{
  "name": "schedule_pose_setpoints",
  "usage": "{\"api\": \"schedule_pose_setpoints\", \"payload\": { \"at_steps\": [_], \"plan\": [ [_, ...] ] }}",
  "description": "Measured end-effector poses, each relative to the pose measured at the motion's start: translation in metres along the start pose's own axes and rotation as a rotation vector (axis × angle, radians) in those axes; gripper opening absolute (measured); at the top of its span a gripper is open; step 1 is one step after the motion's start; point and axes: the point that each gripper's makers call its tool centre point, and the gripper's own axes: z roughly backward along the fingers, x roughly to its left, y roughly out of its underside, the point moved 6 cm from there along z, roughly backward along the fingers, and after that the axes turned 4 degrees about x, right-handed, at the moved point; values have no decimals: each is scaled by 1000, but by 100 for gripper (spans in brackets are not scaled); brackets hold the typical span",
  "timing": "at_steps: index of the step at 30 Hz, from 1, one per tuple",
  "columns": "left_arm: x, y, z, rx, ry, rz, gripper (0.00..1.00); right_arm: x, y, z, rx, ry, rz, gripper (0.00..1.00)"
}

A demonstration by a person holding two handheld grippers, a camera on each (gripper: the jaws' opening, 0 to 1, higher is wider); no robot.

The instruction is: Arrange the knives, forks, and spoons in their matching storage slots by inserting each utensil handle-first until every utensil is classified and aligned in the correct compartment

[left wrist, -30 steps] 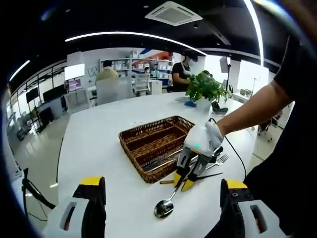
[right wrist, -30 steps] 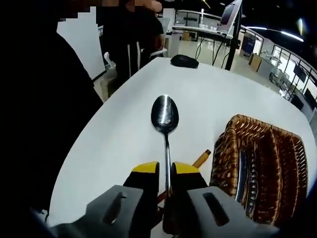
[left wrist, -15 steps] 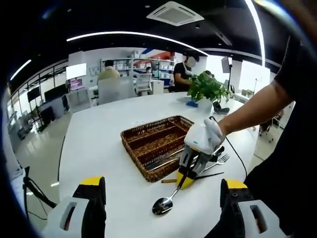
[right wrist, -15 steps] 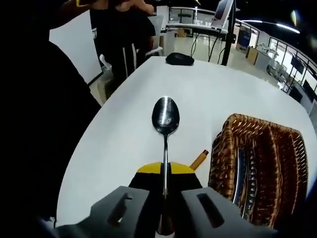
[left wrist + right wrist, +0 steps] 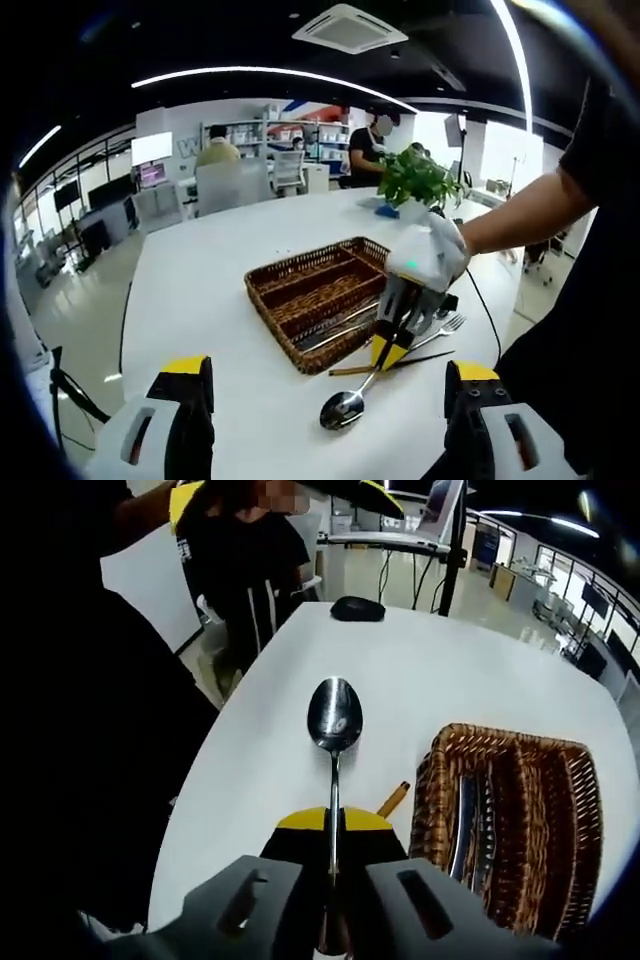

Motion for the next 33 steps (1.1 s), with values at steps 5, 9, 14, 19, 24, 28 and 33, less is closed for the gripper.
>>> {"api": "schedule_pose_setpoints", "payload": {
  "at_steps": [5, 9, 14, 19, 24, 28, 33],
  "plan": [
    [3, -6, -2, -19, 4, 10, 100, -4, -1, 19, -15, 34, -22, 0],
    [4, -12, -3, -29, 10, 3, 100, -8, -4, 42, -21, 69, -29, 0],
    [5, -22, -5, -45, 18, -11, 100, -13, -8, 70, -11, 125, -28, 0],
    [7, -26, -5, -48, 28, -12, 100, -18, -12, 96, -6, 173, -30, 0],
    [10, -32, -1, -69, 31, -20, 100, -16, -11, 114, -2, 182, -42, 0],
    [11, -41, 6, -86, 30, -38, 100, -16, -11, 130, 2, 217, -39, 0],
    [16, -41, 8, -63, 33, -46, 100, -19, -15, 148, -18, 247, -20, 0]
  ]
}}
